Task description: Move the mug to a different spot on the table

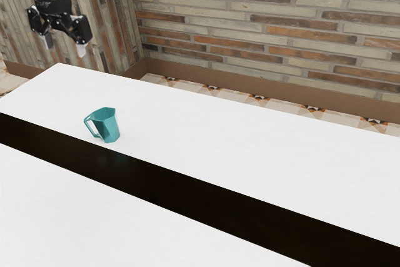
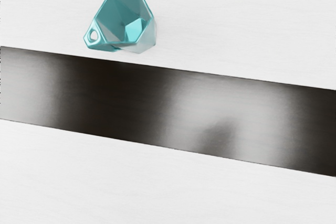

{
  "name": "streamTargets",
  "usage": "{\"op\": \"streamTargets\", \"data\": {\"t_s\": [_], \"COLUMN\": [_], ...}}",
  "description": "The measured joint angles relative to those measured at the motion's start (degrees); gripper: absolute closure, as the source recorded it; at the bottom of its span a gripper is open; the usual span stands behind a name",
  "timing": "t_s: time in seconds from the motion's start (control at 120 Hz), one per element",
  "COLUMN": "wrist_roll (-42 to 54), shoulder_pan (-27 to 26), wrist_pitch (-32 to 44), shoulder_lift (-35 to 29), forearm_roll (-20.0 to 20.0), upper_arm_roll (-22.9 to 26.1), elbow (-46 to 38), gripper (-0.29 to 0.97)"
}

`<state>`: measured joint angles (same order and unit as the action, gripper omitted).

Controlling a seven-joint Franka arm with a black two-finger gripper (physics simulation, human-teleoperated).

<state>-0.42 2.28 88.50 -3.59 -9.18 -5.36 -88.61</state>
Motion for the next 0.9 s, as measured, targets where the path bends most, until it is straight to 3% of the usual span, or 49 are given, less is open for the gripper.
{"op": "streamTargets", "data": {"t_s": [0.233,0.35,0.467,0.583,0.683,0.775,0.9], "wrist_roll": [0.03,-5.21,-14.38,-22.81,-28.83,-33.49,-38.79], "shoulder_pan": [1.46,3.38,6.22,5.86,9.12,13.30,14.25], "wrist_pitch": [2.58,3.70,5.13,7.13,8.79,9.76,11.67], "shoulder_lift": [0.76,1.87,4.94,6.58,8.08,9.96,14.88], "forearm_roll": [-0.03,0.58,6.17,14.12,20.30,25.14,31.68], "upper_arm_roll": [-0.41,-0.61,-0.77,-5.58,-9.18,-10.31,-11.22], "elbow": [-1.87,-3.83,-4.57,-8.18,-9.80,-10.67,-10.81], "gripper": [0.00,0.00,0.00,0.00,0.00,0.00,0.00]}}
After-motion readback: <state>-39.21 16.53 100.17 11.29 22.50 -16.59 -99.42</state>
